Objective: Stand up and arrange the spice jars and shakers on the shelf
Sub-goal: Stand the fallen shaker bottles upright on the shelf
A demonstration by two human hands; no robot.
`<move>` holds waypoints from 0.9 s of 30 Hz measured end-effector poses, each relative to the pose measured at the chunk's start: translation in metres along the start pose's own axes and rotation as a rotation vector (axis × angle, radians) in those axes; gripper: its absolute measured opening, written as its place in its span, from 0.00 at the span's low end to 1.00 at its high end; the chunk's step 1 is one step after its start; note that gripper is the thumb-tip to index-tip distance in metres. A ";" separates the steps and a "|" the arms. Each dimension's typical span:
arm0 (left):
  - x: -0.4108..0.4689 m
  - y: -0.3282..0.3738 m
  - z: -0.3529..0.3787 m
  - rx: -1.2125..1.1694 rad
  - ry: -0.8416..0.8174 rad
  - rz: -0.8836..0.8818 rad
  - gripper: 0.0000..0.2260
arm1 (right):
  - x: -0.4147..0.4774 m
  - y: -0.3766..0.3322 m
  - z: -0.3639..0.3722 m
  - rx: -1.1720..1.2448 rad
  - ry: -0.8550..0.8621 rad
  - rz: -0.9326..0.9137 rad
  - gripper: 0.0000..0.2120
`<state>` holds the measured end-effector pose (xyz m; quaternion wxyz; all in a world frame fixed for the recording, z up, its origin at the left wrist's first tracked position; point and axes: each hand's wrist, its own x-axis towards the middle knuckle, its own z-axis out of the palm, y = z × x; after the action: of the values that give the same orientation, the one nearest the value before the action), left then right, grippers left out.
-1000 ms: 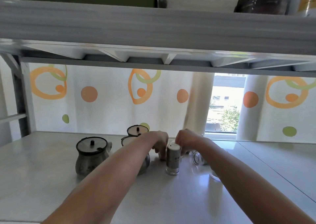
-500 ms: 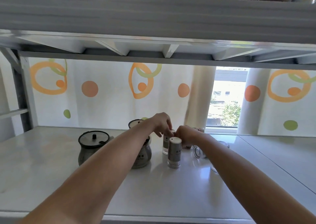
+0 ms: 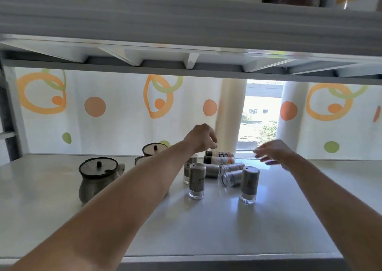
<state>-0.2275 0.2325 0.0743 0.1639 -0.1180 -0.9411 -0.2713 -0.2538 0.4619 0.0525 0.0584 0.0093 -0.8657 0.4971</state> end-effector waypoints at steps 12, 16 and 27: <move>0.016 0.025 0.057 0.309 -0.316 -0.065 0.14 | -0.008 0.072 0.038 -0.163 0.094 -0.073 0.24; 0.017 0.033 0.058 0.222 -0.374 -0.106 0.12 | -0.008 0.071 0.038 -0.278 -0.001 -0.123 0.25; 0.018 0.043 0.060 0.130 -0.543 -0.162 0.14 | -0.005 0.076 0.044 -0.297 -0.003 -0.124 0.18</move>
<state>-0.2457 0.3033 0.0529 -0.1089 -0.1001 -0.9723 -0.1810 -0.2586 0.4619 -0.0351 0.0885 0.0545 -0.9275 0.3590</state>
